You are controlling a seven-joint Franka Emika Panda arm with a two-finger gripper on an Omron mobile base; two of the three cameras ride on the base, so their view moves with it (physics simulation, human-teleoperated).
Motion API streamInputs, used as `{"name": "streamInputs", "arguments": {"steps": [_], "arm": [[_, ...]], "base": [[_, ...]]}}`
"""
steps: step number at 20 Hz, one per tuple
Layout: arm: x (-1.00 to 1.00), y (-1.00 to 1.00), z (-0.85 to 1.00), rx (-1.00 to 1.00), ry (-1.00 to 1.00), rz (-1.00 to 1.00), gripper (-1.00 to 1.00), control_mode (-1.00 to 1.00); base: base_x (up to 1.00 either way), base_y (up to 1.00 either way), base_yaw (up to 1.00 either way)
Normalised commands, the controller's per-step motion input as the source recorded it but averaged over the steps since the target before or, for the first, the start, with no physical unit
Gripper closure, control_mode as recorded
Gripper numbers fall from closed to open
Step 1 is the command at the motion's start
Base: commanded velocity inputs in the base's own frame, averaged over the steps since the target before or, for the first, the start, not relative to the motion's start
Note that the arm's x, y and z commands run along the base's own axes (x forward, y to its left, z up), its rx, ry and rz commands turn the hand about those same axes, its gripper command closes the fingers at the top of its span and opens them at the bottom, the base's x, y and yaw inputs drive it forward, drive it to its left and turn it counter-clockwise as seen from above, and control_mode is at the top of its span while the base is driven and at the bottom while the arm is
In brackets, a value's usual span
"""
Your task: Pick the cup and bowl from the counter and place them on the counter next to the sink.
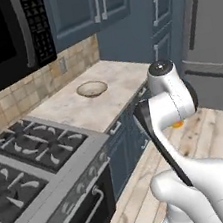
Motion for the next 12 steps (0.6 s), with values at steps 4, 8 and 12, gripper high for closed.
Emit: {"name": "streamInputs", "arguments": {"steps": [4,8,12], "arm": [[0.0,0.0,0.0,0.0,0.0,0.0,1.0,1.0],[0.0,0.0,0.0,0.0,0.0,0.0,1.0,1.0],[0.0,0.0,0.0,0.0,0.0,0.0,1.0,1.0]], "base": [[0.11,0.0,-0.9],[0.14,0.0,-0.88],[0.15,-0.04,-0.86]]}}
